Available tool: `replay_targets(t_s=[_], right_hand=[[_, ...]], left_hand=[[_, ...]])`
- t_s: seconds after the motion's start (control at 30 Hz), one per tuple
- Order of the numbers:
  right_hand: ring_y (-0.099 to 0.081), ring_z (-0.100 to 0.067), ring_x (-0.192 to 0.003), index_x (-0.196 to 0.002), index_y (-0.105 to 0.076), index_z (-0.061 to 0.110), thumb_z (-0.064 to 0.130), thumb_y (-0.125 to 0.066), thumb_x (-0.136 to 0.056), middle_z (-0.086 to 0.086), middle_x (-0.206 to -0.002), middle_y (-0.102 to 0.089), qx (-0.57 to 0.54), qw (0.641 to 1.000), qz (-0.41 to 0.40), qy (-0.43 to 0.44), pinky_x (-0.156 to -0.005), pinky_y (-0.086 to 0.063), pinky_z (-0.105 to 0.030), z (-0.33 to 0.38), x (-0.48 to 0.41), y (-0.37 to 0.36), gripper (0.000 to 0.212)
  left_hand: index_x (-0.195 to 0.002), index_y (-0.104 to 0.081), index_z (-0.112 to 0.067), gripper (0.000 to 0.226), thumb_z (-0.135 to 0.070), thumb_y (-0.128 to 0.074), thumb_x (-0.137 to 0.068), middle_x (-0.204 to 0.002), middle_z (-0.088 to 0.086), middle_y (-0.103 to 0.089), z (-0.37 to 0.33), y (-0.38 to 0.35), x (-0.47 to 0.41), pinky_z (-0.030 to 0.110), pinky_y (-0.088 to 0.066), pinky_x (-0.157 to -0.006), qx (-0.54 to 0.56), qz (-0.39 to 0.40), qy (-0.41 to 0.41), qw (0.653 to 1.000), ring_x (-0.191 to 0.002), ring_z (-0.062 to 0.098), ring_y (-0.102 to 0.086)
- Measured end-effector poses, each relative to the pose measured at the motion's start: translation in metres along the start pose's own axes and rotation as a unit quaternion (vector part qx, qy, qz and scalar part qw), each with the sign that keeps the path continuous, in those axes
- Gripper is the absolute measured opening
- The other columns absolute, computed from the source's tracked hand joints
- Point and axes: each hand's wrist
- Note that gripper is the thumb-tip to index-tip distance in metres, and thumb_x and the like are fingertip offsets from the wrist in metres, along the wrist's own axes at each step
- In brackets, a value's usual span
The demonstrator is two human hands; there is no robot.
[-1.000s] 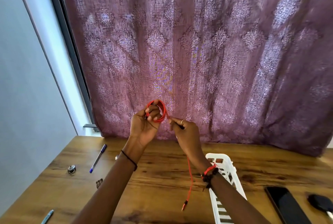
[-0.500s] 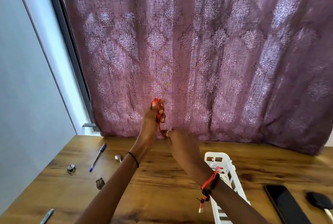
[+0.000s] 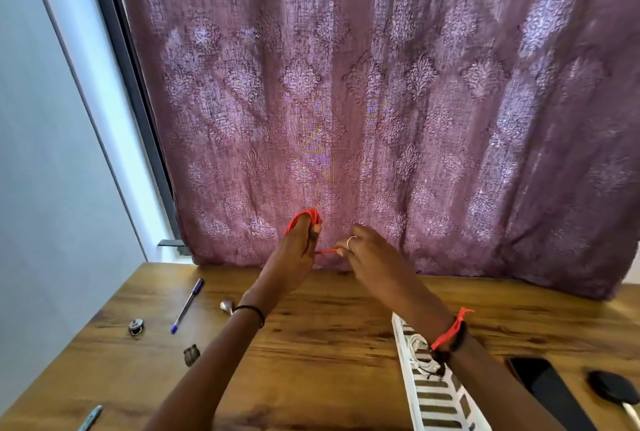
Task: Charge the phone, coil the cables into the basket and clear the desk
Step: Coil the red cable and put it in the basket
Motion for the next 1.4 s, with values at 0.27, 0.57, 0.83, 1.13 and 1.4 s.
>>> replay_targets(t_s=[0.27,0.57,0.83,1.13,1.4], right_hand=[[-0.056,-0.028,-0.096,-0.101,-0.073,0.012,0.013,-0.062,-0.085,-0.008,-0.102,-0.063,0.125,0.982,-0.113,0.08,-0.081,-0.045,-0.039,-0.006,-0.009,0.015,0.019],[-0.056,-0.018,-0.07,-0.078,-0.076,0.017,0.019,-0.088,-0.057,-0.002,-0.076,-0.057,0.132,0.972,-0.175,0.084,-0.056,-0.047,-0.023,-0.02,-0.009,-0.001,0.024],[-0.071,-0.02,-0.085,-0.104,-0.072,0.007,0.005,-0.064,-0.077,-0.008,-0.094,-0.072,0.003,0.981,-0.184,0.058,-0.071,-0.059,-0.028,-0.021,0.002,-0.022,0.028],[-0.039,-0.01,-0.12,-0.142,-0.037,0.012,-0.01,-0.05,-0.079,-0.009,-0.132,-0.041,-0.208,0.97,-0.123,-0.04,-0.105,-0.022,-0.005,-0.003,0.015,-0.043,0.068],[-0.052,-0.017,-0.108,-0.132,-0.05,0.007,-0.012,-0.053,-0.082,-0.014,-0.12,-0.05,-0.276,0.945,-0.128,-0.123,-0.092,-0.034,-0.004,-0.009,0.015,-0.054,0.053]], left_hand=[[-0.093,-0.054,-0.01,0.026,-0.028,-0.036,-0.1,-0.064,-0.007,-0.046,-0.004,-0.007,0.001,0.028,-0.035,-0.056,0.127,0.083,0.071,0.986,-0.054,0.011,-0.04],[-0.106,-0.054,-0.011,0.038,-0.044,-0.04,-0.091,-0.07,-0.011,-0.045,-0.003,-0.013,0.011,0.017,-0.035,-0.055,0.253,0.187,0.122,0.941,-0.058,0.0,-0.041],[-0.087,-0.052,-0.011,0.02,-0.016,-0.036,-0.098,-0.06,-0.006,-0.04,-0.017,-0.018,0.014,0.013,-0.03,-0.044,0.429,0.167,0.203,0.864,-0.046,0.001,-0.034],[-0.086,-0.058,-0.01,0.02,-0.025,-0.044,-0.088,-0.054,-0.008,-0.044,-0.014,-0.021,0.023,0.017,-0.035,-0.043,0.613,0.126,0.266,0.733,-0.038,0.004,-0.034],[-0.085,-0.062,-0.009,0.027,-0.022,-0.04,-0.093,-0.057,-0.007,-0.041,-0.008,-0.022,0.029,0.022,-0.034,-0.049,0.648,0.169,0.273,0.69,-0.041,0.005,-0.034]])
Point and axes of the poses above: each hand's wrist, its own x-axis away from the middle knuckle, its own y-axis out of the back of the hand, z = x × y
